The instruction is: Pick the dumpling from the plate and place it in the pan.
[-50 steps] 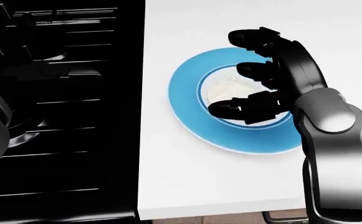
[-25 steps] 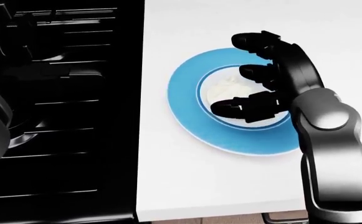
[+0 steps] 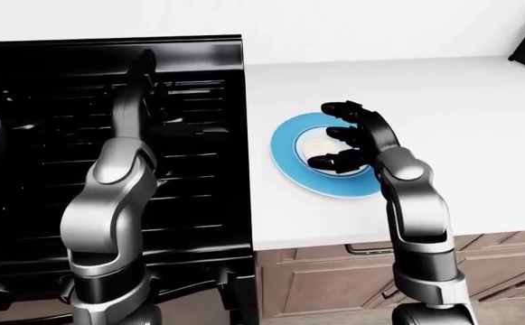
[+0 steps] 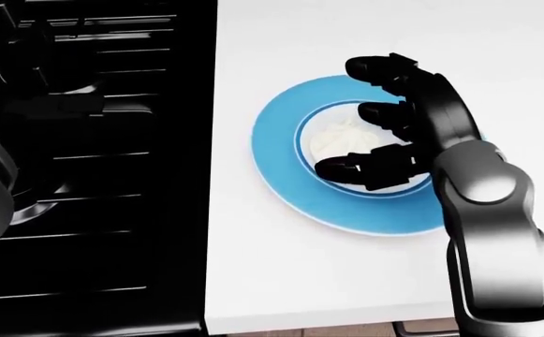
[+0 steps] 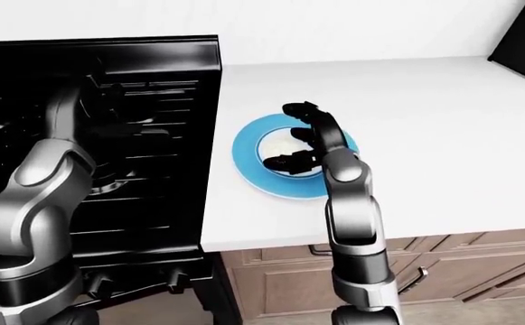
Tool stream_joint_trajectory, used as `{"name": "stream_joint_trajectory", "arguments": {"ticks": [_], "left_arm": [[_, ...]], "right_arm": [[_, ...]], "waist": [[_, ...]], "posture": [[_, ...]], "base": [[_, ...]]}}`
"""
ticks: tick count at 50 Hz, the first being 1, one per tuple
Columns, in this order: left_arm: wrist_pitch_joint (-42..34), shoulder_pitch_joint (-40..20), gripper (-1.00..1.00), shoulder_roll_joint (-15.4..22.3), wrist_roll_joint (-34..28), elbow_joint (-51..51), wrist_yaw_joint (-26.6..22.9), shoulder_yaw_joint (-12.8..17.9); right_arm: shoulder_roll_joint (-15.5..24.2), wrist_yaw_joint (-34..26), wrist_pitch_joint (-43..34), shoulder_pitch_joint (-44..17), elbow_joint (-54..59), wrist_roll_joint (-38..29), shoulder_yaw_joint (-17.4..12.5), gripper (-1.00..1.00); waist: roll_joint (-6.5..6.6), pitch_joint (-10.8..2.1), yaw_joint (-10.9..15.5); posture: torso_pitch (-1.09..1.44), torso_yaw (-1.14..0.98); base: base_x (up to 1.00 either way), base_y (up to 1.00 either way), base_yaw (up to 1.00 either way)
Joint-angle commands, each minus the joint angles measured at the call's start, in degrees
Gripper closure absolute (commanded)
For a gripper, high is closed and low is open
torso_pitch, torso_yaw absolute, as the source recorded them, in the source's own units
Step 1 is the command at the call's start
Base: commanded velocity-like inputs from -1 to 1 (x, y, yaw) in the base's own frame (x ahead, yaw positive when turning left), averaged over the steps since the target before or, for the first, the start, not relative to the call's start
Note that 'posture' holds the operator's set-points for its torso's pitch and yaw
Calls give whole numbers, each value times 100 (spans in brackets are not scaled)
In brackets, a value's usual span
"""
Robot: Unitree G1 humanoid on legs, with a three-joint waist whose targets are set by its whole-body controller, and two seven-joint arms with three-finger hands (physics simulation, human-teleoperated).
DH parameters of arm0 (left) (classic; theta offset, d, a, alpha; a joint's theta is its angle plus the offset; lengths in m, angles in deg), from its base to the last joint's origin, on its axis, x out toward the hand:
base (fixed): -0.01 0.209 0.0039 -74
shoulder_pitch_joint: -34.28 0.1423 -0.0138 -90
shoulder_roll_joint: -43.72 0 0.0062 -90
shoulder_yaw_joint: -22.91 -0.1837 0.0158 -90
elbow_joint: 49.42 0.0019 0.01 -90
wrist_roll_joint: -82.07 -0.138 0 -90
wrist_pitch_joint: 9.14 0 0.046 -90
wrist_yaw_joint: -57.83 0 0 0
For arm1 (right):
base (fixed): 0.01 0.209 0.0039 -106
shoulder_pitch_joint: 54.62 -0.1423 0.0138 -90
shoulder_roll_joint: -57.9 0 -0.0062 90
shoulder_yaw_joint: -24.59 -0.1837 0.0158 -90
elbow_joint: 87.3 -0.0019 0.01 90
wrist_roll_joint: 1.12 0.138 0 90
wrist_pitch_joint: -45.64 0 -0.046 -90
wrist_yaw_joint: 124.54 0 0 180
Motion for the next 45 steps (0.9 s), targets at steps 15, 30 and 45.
{"name": "stream_joint_trajectory", "arguments": {"ticks": [15,30,45], "left_arm": [[204,-155,-100,32,-25,-174,-2,26],[186,-149,-100,27,-25,-190,-3,26],[220,-140,-100,20,-43,-171,-12,21]], "right_arm": [[3,-4,177,-161,-113,-92,2,-15],[11,-164,72,-241,-223,-340,73,-15],[-14,-363,189,-212,-219,-792,158,-12]], "waist": [[4,-152,-2],[7,-147,-6],[13,-139,-7]], "posture": [[0,0],[0,0],[0,0]], "base": [[0,0,0],[0,0,0],[0,0,0]]}}
